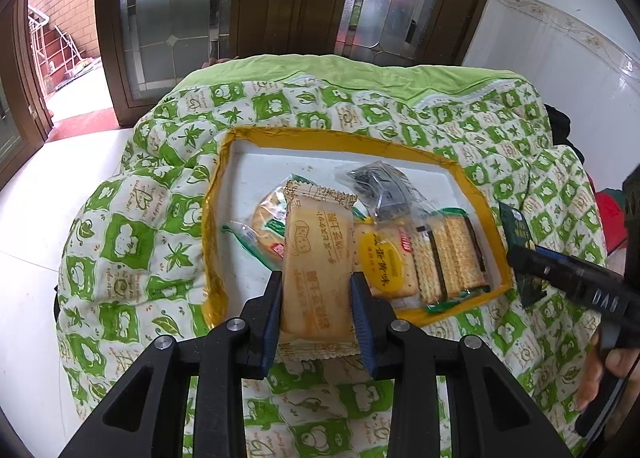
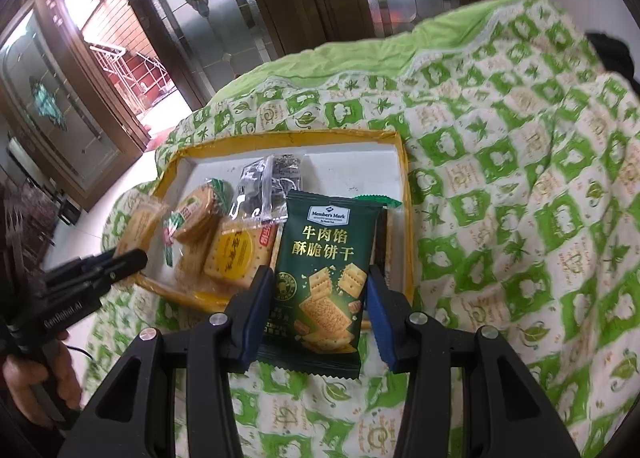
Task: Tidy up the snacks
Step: 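Lower the pale pack with left tool while right tool lowers green pack into tray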
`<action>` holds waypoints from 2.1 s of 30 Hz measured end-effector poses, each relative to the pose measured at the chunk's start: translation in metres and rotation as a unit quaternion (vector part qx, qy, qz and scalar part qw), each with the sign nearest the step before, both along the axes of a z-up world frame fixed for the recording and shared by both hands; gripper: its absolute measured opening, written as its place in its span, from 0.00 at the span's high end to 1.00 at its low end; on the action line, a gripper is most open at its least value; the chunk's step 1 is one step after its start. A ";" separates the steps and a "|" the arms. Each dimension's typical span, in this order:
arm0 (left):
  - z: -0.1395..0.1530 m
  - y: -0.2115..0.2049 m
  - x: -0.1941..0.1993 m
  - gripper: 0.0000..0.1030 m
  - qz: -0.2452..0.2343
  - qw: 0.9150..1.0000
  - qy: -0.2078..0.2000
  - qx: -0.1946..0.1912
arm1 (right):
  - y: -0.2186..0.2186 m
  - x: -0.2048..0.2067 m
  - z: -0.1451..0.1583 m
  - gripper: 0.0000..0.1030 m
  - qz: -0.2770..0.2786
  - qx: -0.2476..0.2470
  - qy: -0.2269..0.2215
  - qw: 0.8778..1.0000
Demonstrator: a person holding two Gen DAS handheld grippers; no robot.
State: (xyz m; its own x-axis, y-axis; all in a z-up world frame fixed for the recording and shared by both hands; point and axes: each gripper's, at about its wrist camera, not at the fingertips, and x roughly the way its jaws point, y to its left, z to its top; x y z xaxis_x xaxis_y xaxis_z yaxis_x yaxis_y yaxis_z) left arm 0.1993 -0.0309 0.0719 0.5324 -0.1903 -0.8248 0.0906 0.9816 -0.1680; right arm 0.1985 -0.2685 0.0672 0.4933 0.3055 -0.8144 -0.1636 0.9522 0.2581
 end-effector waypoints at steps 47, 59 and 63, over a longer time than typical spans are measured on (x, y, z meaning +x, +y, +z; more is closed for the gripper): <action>-0.044 0.024 0.094 0.67 0.055 0.997 0.044 0.014 | 0.020 0.101 -0.044 0.56 -0.003 -0.023 0.033 0.999; -0.046 0.023 0.101 0.67 0.057 0.997 0.042 0.021 | 0.023 0.111 -0.052 0.56 -0.001 -0.025 0.035 0.999; -0.046 0.023 0.102 0.67 0.058 0.997 0.042 0.022 | 0.025 0.112 -0.053 0.65 0.003 -0.030 0.031 0.999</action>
